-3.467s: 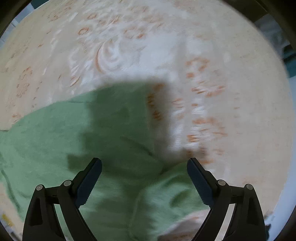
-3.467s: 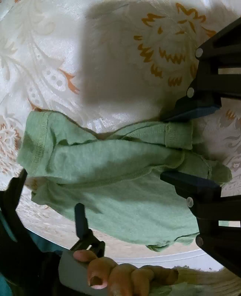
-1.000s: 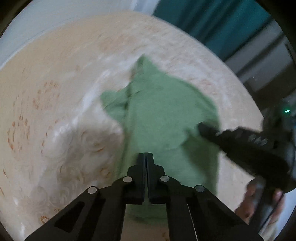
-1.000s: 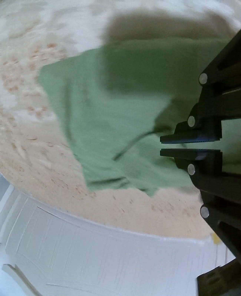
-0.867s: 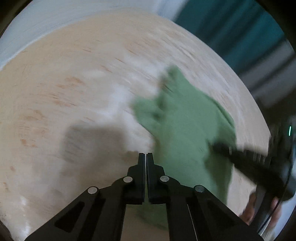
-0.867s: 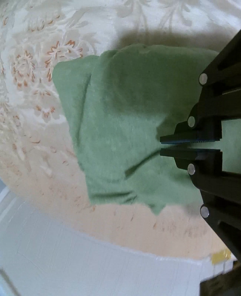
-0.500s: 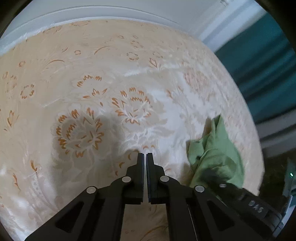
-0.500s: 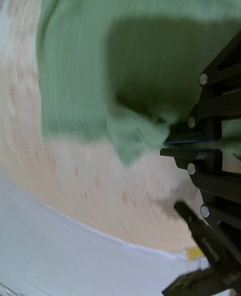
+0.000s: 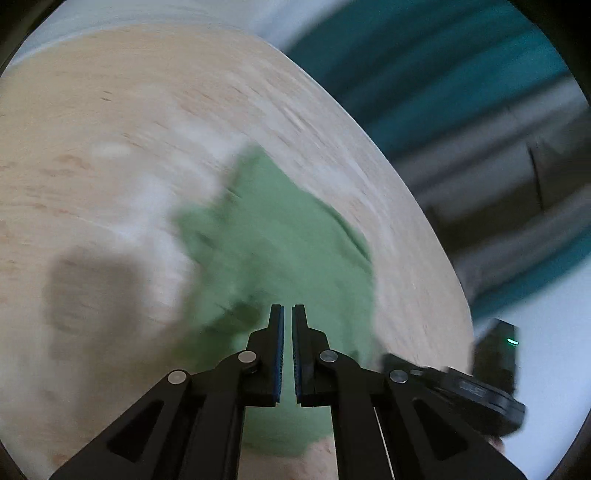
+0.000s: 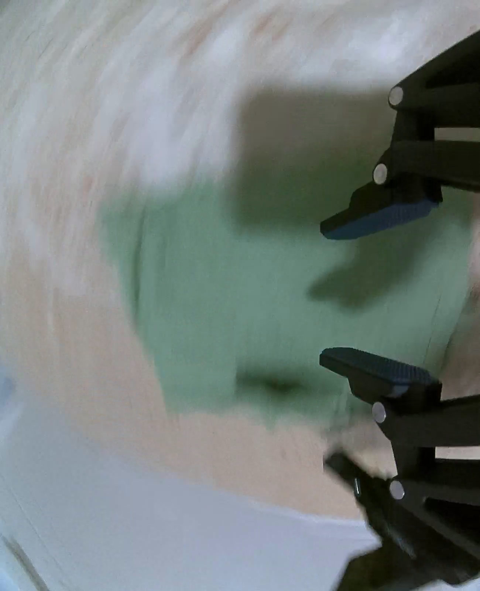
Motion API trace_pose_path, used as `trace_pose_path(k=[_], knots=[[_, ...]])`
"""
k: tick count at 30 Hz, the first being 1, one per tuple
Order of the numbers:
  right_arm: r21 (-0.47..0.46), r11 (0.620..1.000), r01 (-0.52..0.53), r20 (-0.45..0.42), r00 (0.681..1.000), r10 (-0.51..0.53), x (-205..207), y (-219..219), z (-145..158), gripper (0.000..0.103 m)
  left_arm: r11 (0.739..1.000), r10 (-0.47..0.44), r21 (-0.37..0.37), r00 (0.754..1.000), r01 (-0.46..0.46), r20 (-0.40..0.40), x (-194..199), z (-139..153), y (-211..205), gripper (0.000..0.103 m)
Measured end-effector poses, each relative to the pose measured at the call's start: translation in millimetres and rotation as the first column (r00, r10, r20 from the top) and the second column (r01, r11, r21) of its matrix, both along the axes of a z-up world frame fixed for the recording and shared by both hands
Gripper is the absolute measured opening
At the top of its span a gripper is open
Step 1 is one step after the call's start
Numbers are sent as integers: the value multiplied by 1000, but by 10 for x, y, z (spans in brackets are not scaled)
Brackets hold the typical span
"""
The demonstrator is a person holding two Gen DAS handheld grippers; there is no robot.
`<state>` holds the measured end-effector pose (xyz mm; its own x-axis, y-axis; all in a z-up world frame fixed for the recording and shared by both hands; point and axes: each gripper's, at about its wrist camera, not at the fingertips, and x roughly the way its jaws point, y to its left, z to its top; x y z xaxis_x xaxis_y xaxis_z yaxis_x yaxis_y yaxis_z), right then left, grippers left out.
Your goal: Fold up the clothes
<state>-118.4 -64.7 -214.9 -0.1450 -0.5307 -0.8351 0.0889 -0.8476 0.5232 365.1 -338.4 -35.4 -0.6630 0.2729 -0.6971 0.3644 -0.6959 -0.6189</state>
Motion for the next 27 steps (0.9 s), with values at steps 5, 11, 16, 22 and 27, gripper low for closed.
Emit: trace_pose_path(k=[5, 11, 16, 22, 27], knots=[[-85, 995, 52, 167, 985, -37, 148, 248, -426, 55, 992, -93, -77, 987, 104, 135, -168, -195, 339, 2], [-159, 987, -3, 210, 977, 37, 254, 6, -539, 12, 984, 19, 169, 978, -55, 208, 30, -354, 156, 67], [-253, 967, 29, 232, 972, 31, 532, -67, -504, 12, 897, 263, 304, 940, -322, 218, 635, -283, 176, 92], [-414, 905, 94, 244, 970, 12, 757, -13, -214, 12, 737, 414, 444, 860, -509, 298, 1149, -400, 380, 92], [-426, 895, 134, 245, 969, -29, 610, 7, -150, 12, 659, 427, 513, 835, -550, 347, 1151, -601, 576, 93]])
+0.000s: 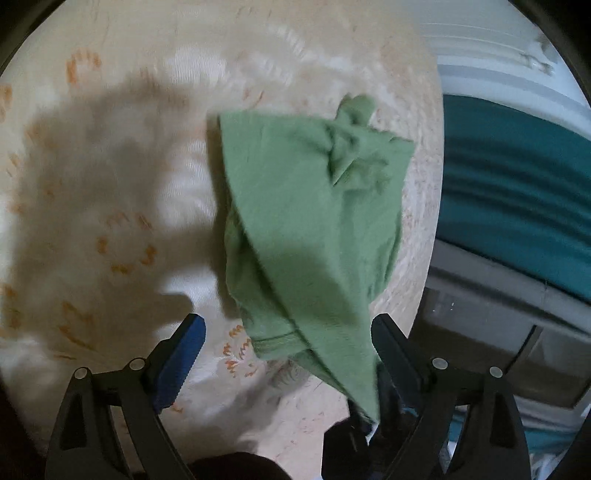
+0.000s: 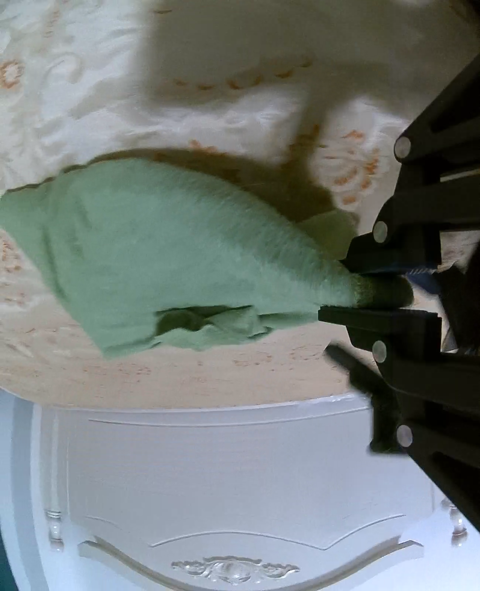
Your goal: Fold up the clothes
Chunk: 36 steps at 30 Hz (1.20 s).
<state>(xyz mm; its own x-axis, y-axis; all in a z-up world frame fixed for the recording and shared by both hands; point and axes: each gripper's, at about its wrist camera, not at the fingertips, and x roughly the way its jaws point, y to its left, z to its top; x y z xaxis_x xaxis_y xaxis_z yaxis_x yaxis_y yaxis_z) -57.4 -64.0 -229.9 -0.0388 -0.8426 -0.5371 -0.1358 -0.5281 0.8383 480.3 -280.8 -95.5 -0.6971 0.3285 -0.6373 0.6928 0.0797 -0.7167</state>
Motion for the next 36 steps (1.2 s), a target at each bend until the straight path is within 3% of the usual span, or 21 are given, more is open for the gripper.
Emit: trace_pose_path(k=[3, 6, 9, 10, 12, 14, 16, 17, 19, 23, 32, 34, 36], knots=[[-45, 999, 21, 45, 999, -18, -65, 52, -26, 12, 998, 13, 63, 1000, -12, -16, -139, -170, 68, 93], [-43, 999, 21, 43, 999, -19, -83, -87, -20, 12, 990, 89, 115, 994, -81, -65, -178, -272, 91, 93], [-39, 999, -4, 32, 999, 5, 28, 46, -115, 12, 983, 118, 151, 988, -102, -102, -300, -323, 86, 91], [-33, 999, -12, 29, 1000, 13, 18, 32, -135, 12, 983, 116, 152, 987, -99, -108, -336, -317, 79, 85], [-21, 999, -27, 24, 999, 27, -19, -39, -185, 13, 991, 75, 120, 993, -63, -92, -391, -250, 44, 17], [29, 998, -64, 10, 998, 64, 1, 19, -159, 20, 998, -27, 59, 998, 31, -59, -466, -148, -15, 17], [86, 991, -99, -1, 995, 99, 14, 95, -194, 43, 997, -71, -16, 997, 71, -15, -437, -13, -118, 17], [100, 991, -86, -6, 996, 87, -11, 178, -212, 55, 998, -66, -18, 998, 65, -19, -382, 41, -189, 17], [126, 992, -27, -8, 1000, 29, -127, 363, -255, 57, 999, -47, -21, 998, 47, -32, -270, 152, -332, 17], [74, 994, 74, 52, 996, -78, -525, 553, -454, 59, 997, -52, -52, 998, 49, -41, -201, 381, -511, 17], [10, 995, 96, 160, 982, -97, -1216, 120, -1007, 59, 995, -75, -60, 997, 73, -26, -215, 401, -624, 17], [-22, 998, 67, 161, 985, -62, -1182, 133, -932, 59, 996, -78, -53, 997, 77, -18, -210, 374, -648, 17], [28, 1000, 1, 122, 992, -4, -1188, -26, -919, 59, 997, -52, -56, 998, 50, -23, -247, 390, -640, 17]])
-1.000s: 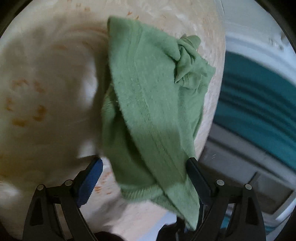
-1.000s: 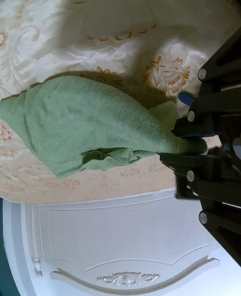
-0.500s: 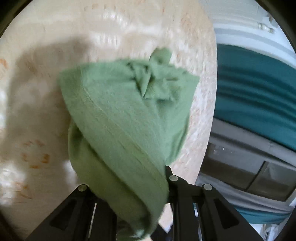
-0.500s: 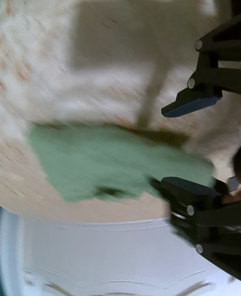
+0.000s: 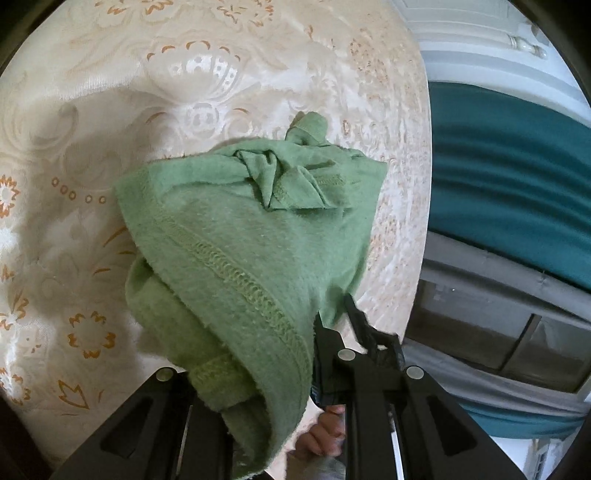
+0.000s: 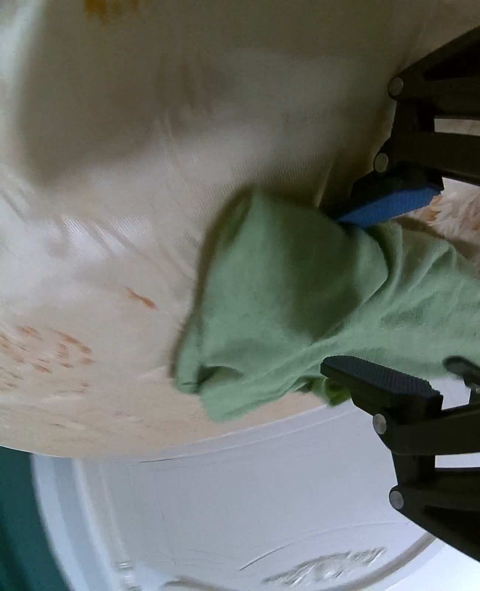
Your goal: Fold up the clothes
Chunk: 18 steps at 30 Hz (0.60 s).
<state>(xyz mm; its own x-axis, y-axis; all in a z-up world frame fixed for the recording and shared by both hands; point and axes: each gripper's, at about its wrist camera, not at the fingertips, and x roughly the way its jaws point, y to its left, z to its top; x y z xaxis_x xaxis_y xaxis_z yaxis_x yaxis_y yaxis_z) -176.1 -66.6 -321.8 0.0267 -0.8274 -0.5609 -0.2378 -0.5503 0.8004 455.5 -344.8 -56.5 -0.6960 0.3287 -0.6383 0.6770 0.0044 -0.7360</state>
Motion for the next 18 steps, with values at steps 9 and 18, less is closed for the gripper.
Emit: trace_pose_path(k=[9, 18], knots=[[-25, 995, 98, 24, 995, -98, -2, 191, -70, 15, 997, 25, -76, 1000, -25, 1, -8, 323, -78, 14], [-53, 988, 143, 117, 984, -136, 592, 255, -121, 77, 995, -9, -95, 999, 5, -38, -158, 558, 2, 14]])
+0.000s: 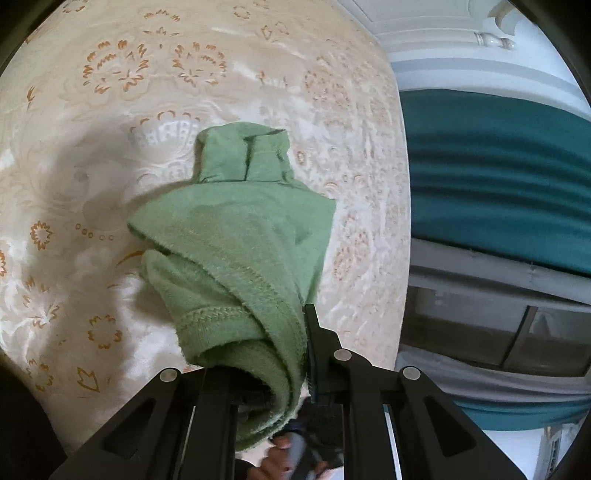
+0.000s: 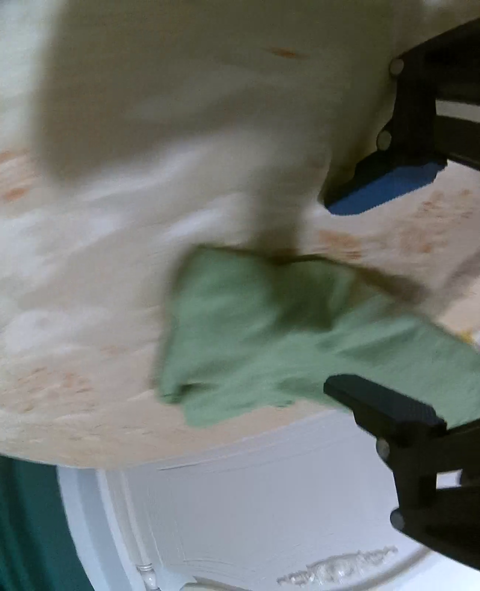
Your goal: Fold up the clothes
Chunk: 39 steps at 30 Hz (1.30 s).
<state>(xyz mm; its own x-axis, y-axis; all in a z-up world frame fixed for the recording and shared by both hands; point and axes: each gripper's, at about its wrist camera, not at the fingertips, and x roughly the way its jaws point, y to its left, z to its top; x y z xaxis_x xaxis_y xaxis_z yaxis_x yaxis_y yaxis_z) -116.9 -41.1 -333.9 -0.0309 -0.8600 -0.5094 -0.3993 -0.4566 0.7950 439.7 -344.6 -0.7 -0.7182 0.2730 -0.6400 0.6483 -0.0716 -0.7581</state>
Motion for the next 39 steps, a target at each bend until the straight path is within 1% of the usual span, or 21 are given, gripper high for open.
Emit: trace_pose_path(k=[2, 4, 5, 8, 11, 13, 14, 15, 16, 18, 21, 23, 25, 26, 28, 29, 31, 32, 33, 37, 39], knots=[[-44, 999, 1, 32, 1000, 1, 41, -92, -60, 77, 1000, -8, -6, 1000, 8, -3, -9, 55, -21, 14], [-93, 995, 30, 30, 999, -27, 22, -183, -69, 80, 1000, -11, -11, 1000, 10, -6, -41, 100, -45, 14], [-117, 992, 44, 29, 999, -41, 12, -228, -73, 84, 1000, -14, -13, 1000, 14, -9, -25, 116, -62, 14], [-113, 988, 105, 65, 993, -99, -86, -311, -167, 87, 1000, -15, -27, 1000, 15, -12, -35, 162, -88, 14], [-130, 977, 171, 130, 979, -154, -253, -352, -277, 86, 999, -8, -39, 1000, 8, -6, 5, 178, -151, 14], [-114, 975, 190, 137, 975, -174, -400, -365, -282, 80, 998, -1, -56, 1000, 2, 9, 31, 183, -185, 14], [-87, 979, 183, 128, 977, -171, -482, -365, -263, 65, 998, -1, -59, 1000, 2, 20, 38, 173, -193, 14], [-55, 984, 170, 116, 980, -163, -566, -366, -243, 30, 998, -2, -61, 1000, 3, 30, 44, 162, -199, 14], [-28, 988, 151, 110, 983, -147, -623, -351, -222, 13, 998, -6, -55, 999, 8, 33, 51, 150, -188, 14], [-18, 993, 113, 80, 991, -112, -501, -45, 187, 15, 998, -29, -63, 999, 32, 42, 33, 179, -125, 14], [-23, 994, 103, -27, 994, -103, -404, 268, 578, 15, 991, -109, -72, 994, 110, 25, -92, 309, 133, 14], [-50, 986, 158, -93, 982, -162, -261, 701, 889, 14, 982, -175, -76, 985, 174, 5, -202, 419, 352, 14], [-63, 973, 220, -160, 961, -228, -105, 1161, 1172, 14, 959, -276, -83, 961, 273, -27, -384, 571, 689, 14], [-53, 966, 254, -211, 943, -259, -74, 1394, 1321, 14, 935, -349, -89, 936, 344, -50, -520, 666, 952, 14], [-40, 944, 329, -294, 899, -326, 213, 2020, 1657, 14, 883, -466, -97, 880, 458, -86, -747, 811, 1418, 14], [-33, 927, 374, -334, 870, -363, 320, 2372, 1816, 14, 848, -530, -93, 842, 522, -106, -874, 870, 1721, 14], [9, 892, 451, -385, 825, -413, 553, 3077, 2084, 14, 768, -640, -86, 754, 635, -148, -1119, 971, 2355, 14], [31, 873, 487, -409, 803, -434, 674, 3428, 2215, 14, 722, -690, -82, 705, 688, -165, -1237, 1008, 2713, 14], [53, 848, 527, -433, 777, -456, 786, 3762, 2347, 14, 682, -727, -78, 663, 727, -177, -1329, 1041, 3028, 14], [116, 720, 684, -505, 665, -550, 1220, 5089, 2957, 14, 499, -854, -87, 473, 862, -215, -1572, 1249, 4423, 14], [139, 662, 736, -538, 618, -573, 1504, 5619, 3296, 14, 425, -892, -125, 391, 896, -226, -1556, 1402, 5074, 14]])
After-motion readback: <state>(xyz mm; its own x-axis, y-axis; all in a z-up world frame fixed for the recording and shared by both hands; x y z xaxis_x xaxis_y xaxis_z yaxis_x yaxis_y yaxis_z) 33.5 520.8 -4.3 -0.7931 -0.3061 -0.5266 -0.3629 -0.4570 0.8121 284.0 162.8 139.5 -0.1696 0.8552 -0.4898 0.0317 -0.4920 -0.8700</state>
